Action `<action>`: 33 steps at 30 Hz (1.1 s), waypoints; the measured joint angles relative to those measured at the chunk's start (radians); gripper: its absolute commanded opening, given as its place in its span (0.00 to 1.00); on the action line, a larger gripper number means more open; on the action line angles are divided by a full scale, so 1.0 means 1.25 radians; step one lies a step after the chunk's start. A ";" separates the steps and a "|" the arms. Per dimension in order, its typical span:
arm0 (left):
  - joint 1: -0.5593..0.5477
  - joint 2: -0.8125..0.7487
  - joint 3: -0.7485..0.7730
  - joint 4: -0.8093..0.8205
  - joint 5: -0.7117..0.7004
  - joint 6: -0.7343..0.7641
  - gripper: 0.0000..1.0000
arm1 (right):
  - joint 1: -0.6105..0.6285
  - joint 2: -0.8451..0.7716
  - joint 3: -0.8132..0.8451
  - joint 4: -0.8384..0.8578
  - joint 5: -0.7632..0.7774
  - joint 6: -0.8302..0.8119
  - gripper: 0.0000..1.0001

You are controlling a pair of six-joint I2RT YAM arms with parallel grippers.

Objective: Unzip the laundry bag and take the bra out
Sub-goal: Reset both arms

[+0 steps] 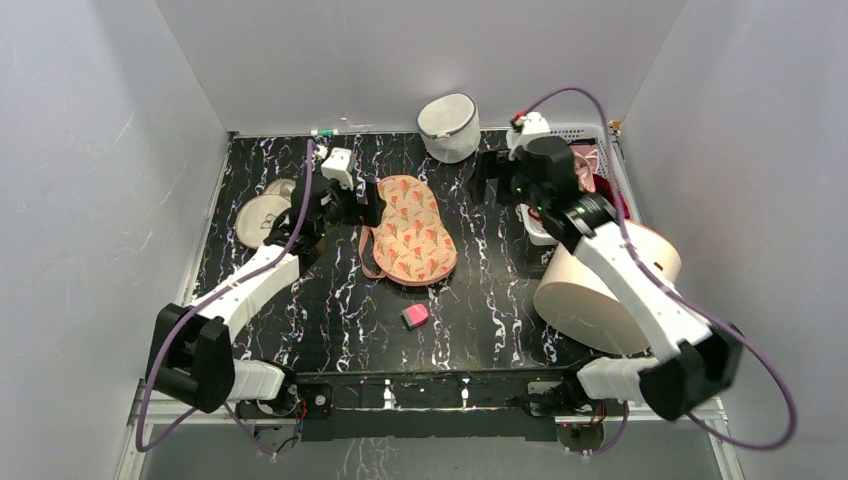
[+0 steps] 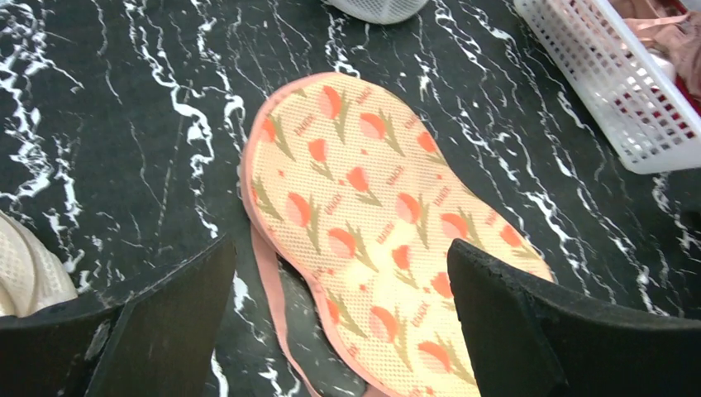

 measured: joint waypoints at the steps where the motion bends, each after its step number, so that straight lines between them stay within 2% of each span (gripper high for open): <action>1: -0.012 -0.007 0.006 -0.027 0.004 -0.004 0.98 | 0.005 -0.043 -0.001 -0.005 0.026 -0.005 0.98; 7: -0.008 -0.059 0.175 -0.235 0.006 -0.073 0.98 | 0.013 -0.296 -0.001 -0.006 0.181 -0.031 0.98; 13: -0.006 -0.267 0.277 -0.295 -0.031 -0.093 0.98 | 0.012 -0.453 0.013 -0.007 0.272 -0.065 0.98; 16: -0.006 -0.354 0.315 -0.309 -0.055 -0.082 0.98 | 0.012 -0.481 0.042 -0.009 0.302 -0.084 0.98; 22: -0.006 -0.415 0.380 -0.321 -0.111 -0.038 0.98 | 0.012 -0.513 0.095 -0.053 0.330 -0.087 0.98; 28: -0.006 -0.445 0.356 -0.295 -0.160 0.019 0.98 | 0.012 -0.515 0.144 -0.090 0.344 -0.083 0.98; 33: -0.006 -0.471 0.329 -0.264 -0.190 0.049 0.98 | 0.012 -0.458 0.179 -0.106 0.370 -0.082 0.98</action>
